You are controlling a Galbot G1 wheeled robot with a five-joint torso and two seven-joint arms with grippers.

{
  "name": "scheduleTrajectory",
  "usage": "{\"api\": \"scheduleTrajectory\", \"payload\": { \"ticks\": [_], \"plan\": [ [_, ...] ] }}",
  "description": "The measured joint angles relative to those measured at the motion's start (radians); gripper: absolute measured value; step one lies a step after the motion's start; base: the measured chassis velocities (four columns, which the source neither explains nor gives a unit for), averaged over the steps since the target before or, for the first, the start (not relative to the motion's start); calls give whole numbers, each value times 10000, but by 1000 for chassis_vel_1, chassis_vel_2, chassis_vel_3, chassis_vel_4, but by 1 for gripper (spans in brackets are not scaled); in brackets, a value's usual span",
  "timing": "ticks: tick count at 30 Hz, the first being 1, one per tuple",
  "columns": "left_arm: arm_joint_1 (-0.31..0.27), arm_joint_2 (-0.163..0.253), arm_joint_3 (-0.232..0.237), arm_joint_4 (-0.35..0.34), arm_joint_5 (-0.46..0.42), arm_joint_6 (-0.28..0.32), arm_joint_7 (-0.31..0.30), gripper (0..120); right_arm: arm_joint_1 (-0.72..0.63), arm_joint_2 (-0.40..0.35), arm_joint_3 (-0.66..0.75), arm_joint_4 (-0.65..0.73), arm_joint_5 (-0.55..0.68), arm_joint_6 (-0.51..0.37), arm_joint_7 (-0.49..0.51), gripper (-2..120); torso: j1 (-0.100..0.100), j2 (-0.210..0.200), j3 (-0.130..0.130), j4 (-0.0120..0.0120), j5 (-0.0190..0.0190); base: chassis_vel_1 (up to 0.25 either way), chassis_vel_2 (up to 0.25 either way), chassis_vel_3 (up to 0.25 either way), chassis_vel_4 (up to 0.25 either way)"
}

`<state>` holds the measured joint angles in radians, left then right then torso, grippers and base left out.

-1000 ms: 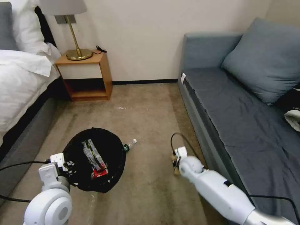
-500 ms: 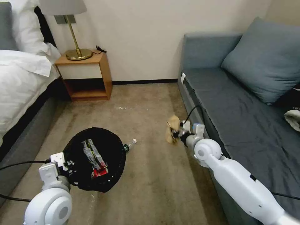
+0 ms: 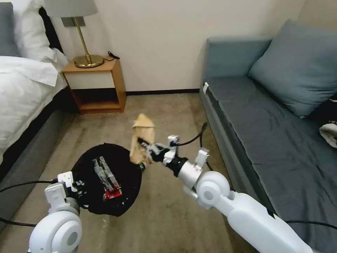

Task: Pick up the trash bin, then pick up the garbage on the floor and place it into the trash bin.

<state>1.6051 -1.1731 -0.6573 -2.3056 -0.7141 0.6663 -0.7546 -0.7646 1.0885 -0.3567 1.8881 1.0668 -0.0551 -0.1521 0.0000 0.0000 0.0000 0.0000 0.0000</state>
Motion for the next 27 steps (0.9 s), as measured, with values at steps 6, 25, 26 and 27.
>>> {"api": "scheduleTrajectory", "payload": {
  "ticks": [6, 25, 26, 27],
  "plan": [
    [20, -55, 42, -24, 112, 23, 26, 1, 559, 334, -1259, -425, -496, 45, -202, 0, 0, 0, 0, 1, -1, 0, 0, 0, 0],
    [-123, -21, 49, -35, 78, 31, 46, 1, 1216, 1808, -2605, -2763, -1888, 475, -979, 0, 0, 0, 1, -1, -1, 0, 0, 0, 0],
    [-127, -17, 50, -29, 73, 32, 46, 1, 1213, 1876, -2629, -2838, -1955, 503, -1027, 0, 0, 0, 0, -1, -1, 0, 0, 0, 0],
    [-130, -14, 50, -19, 69, 36, 46, 1, 1209, 2042, -2686, -3016, -2098, 548, -1081, 0, 1, 0, 0, 0, -1, 0, 0, 0, 0]
  ]
}}
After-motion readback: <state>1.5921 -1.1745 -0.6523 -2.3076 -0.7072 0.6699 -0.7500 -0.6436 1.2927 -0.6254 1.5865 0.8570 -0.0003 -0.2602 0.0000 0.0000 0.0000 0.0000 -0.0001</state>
